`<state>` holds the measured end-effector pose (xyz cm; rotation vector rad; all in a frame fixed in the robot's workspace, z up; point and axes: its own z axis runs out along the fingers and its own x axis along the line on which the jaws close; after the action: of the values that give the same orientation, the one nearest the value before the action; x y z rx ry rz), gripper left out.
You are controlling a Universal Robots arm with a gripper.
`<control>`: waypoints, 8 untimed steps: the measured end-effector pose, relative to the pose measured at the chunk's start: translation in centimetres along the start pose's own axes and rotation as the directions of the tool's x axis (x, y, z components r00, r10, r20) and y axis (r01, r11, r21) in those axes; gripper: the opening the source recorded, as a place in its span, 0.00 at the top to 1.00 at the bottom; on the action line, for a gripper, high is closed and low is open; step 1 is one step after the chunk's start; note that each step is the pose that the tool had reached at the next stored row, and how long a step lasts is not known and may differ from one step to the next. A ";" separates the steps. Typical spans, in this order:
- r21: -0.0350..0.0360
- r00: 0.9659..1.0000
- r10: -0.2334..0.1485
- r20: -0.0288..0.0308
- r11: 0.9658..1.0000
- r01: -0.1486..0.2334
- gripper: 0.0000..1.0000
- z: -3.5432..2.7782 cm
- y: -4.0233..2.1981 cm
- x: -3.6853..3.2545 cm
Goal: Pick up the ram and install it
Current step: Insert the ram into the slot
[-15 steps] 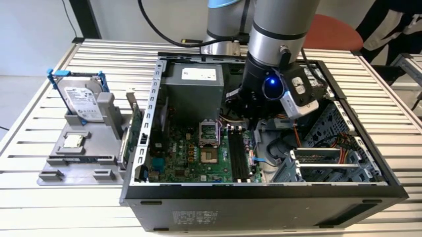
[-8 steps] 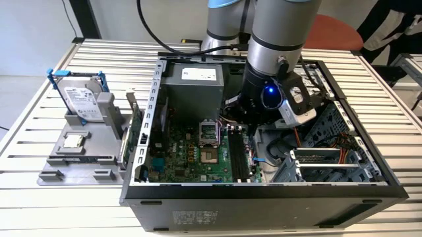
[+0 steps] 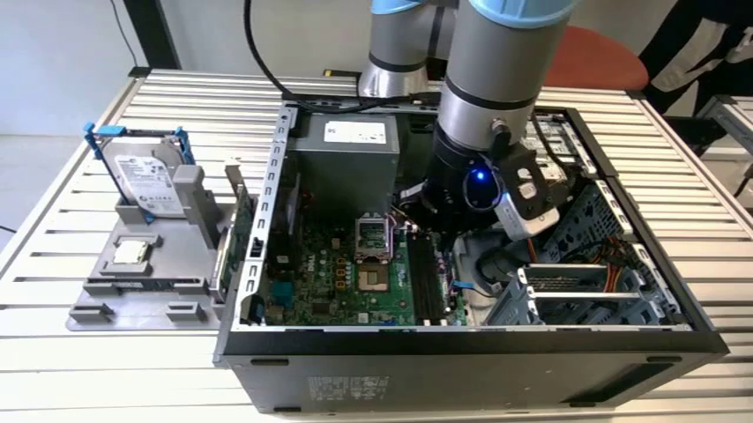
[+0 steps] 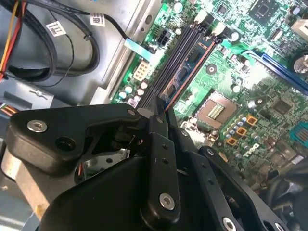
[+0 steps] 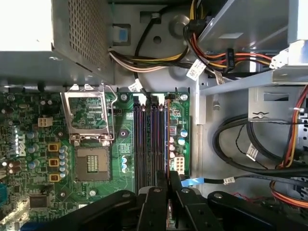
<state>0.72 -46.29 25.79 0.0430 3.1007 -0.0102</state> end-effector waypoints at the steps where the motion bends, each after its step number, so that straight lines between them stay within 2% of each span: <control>1: 0.000 1.000 -0.002 0.000 1.000 0.002 1.00 0.19 -0.02 0.01; 8: -0.001 1.000 -0.015 0.000 1.000 0.015 1.00 1.45 -0.25 0.06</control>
<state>0.71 -46.55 24.34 0.0198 3.1009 -0.0098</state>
